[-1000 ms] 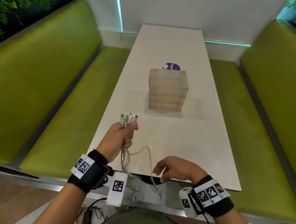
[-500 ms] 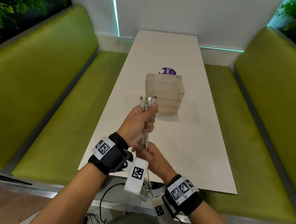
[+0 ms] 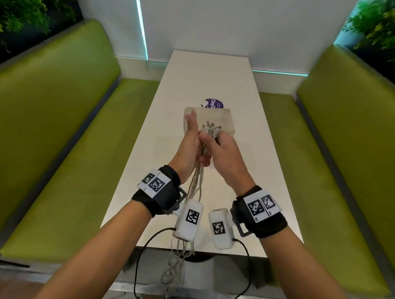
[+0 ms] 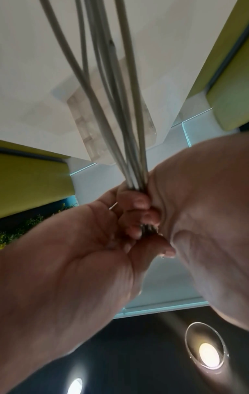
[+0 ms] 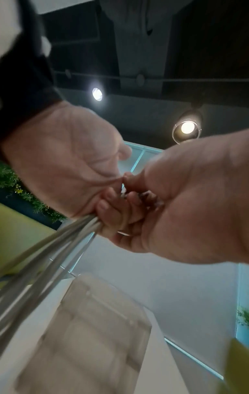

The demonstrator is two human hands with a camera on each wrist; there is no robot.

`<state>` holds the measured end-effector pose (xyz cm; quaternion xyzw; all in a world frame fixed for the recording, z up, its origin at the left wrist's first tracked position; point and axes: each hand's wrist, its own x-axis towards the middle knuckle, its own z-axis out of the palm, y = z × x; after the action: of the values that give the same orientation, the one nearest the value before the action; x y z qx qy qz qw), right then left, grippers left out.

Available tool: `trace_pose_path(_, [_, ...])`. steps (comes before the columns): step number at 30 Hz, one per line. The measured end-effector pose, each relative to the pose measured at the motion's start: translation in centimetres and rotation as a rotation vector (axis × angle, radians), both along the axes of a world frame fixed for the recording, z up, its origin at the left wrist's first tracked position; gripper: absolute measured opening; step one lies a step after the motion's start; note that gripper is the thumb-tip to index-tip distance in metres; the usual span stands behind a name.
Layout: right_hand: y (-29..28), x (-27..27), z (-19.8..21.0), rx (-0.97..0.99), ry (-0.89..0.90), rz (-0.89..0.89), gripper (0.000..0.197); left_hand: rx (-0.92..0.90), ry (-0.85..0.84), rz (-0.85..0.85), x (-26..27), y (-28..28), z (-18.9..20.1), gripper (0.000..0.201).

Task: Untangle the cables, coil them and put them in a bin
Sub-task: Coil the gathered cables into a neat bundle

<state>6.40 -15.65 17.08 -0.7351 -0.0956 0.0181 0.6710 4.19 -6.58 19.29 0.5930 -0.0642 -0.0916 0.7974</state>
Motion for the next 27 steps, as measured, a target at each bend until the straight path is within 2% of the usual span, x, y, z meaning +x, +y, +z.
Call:
trace_pose_path(1, [0.3, 0.2, 0.0, -0.02, -0.024, -0.036, 0.02, -0.025, 0.007, 0.01, 0.3, -0.1, -0.1, 0.07])
trace_pose_path(3, [0.5, 0.5, 0.1, -0.043, -0.072, -0.059, 0.019, -0.094, 0.019, 0.03, 1.3, 0.2, -1.0, 0.052])
trace_pose_path(4, [0.3, 0.7, 0.2, -0.036, -0.093, -0.043, 0.02, -0.126, -0.001, 0.034, 1.5, 0.5, -1.8, 0.053])
trace_pose_path(6, [-0.1, 0.9, 0.8, -0.001, -0.108, -0.019, 0.016, -0.068, -0.081, 0.059, 1.4, 1.0, -3.1, 0.067])
trace_pose_path(7, [-0.4, 1.0, 1.4, 0.014, -0.11, -0.012, 0.014, -0.006, -0.106, 0.063, 1.4, 1.0, -3.5, 0.066])
trace_pose_path(9, [-0.9, 1.2, 2.9, 0.043, -0.133, 0.007, 0.017, 0.077, -0.142, 0.058, 0.7, 1.0, -4.2, 0.054])
trace_pose_path(12, [-1.6, 1.3, 5.1, 0.074, -0.151, 0.097, 0.019, 0.066, -0.129, -0.013, -0.1, 0.8, -4.8, 0.031])
trace_pose_path(14, [-1.9, 1.4, 5.7, 0.084, -0.085, 0.148, 0.019, 0.08, -0.132, -0.054, -0.3, 0.7, -4.5, 0.032])
trace_pose_path(17, [-2.5, 1.8, 5.5, 0.001, -0.02, 0.102, 0.024, 0.224, -0.191, 0.025, -0.3, 0.9, -3.9, 0.032])
trace_pose_path(19, [-3.6, 2.1, 5.5, -0.159, 0.021, 0.027, 0.043, 0.32, -0.216, 0.075, 0.0, 1.7, -4.1, 0.034])
trace_pose_path(20, [-4.4, 2.3, 5.7, -0.269, 0.033, -0.019, 0.068, 0.352, -0.209, 0.078, 0.2, 2.2, -4.2, 0.034])
trace_pose_path(21, [-5.1, 2.3, 6.0, -0.399, 0.009, -0.051, 0.093, 0.386, -0.197, 0.07, 0.3, 2.8, -4.4, 0.035])
trace_pose_path(22, [-5.7, 2.1, 6.3, -0.567, -0.064, -0.063, 0.109, 0.42, -0.185, 0.053, 0.4, 3.3, -4.3, 0.035])
trace_pose_path(23, [-5.9, 1.9, 6.5, -0.755, -0.166, -0.033, 0.115, 0.454, -0.179, 0.024, 0.3, 3.8, -4.3, 0.036])
trace_pose_path(25, [-5.3, 1.4, 6.1, -1.108, -0.324, 0.17, 0.108, 0.528, -0.178, -0.075, 0.2, 4.5, -3.8, 0.038])
trace_pose_path(27, [-4.1, 0.8, 4.9, -1.282, -0.329, 0.425, 0.078, 0.597, -0.177, -0.198, 0.0, 5.0, -2.9, 0.038])
